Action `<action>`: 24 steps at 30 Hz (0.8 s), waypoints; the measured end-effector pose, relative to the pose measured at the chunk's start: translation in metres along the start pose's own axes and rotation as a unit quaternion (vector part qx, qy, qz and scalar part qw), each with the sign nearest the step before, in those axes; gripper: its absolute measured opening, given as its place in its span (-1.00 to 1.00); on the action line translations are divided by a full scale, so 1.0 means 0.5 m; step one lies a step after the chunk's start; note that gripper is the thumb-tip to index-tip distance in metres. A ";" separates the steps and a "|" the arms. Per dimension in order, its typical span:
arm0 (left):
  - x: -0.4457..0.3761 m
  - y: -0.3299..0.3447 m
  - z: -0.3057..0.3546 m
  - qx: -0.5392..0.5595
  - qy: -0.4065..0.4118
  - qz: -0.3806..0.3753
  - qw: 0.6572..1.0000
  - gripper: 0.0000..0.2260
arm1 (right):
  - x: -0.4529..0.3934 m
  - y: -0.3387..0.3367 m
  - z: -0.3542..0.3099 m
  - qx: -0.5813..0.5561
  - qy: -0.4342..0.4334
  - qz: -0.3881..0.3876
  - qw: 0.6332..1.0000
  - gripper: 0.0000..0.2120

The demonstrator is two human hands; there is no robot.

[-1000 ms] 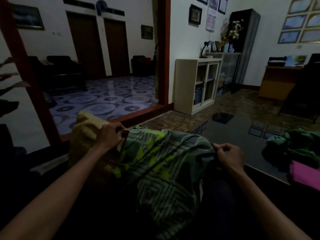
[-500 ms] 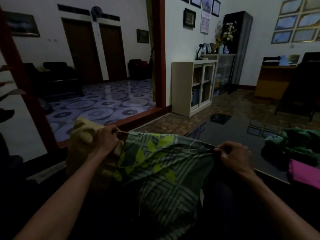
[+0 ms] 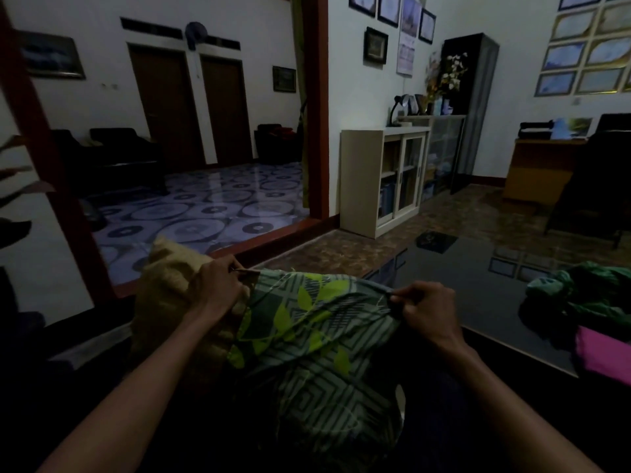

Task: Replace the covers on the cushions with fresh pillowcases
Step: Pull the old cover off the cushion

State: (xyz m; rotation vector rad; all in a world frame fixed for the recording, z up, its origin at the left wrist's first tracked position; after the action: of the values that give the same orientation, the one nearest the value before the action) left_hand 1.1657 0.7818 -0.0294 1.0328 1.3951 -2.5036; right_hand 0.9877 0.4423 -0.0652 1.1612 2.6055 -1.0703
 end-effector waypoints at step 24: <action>0.118 0.196 -0.125 0.071 0.107 -0.168 0.977 -0.44 | 0.207 0.274 0.031 0.227 0.007 -0.252 0.941 0.24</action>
State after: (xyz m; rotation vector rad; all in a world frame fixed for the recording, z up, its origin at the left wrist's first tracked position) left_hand 1.1906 0.7880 -0.1574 1.2172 1.5870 -2.8382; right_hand 1.0055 0.5598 -0.1898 0.5375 2.8271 -1.8385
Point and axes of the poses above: each hand's wrist, its own x-axis away from the middle knuckle, its own y-axis out of the palm, z = x × y, the point moved 3 cm from there along -x, towards the middle knuckle, and after that the axes turned 10 degrees about y, right-handed, at the moved point
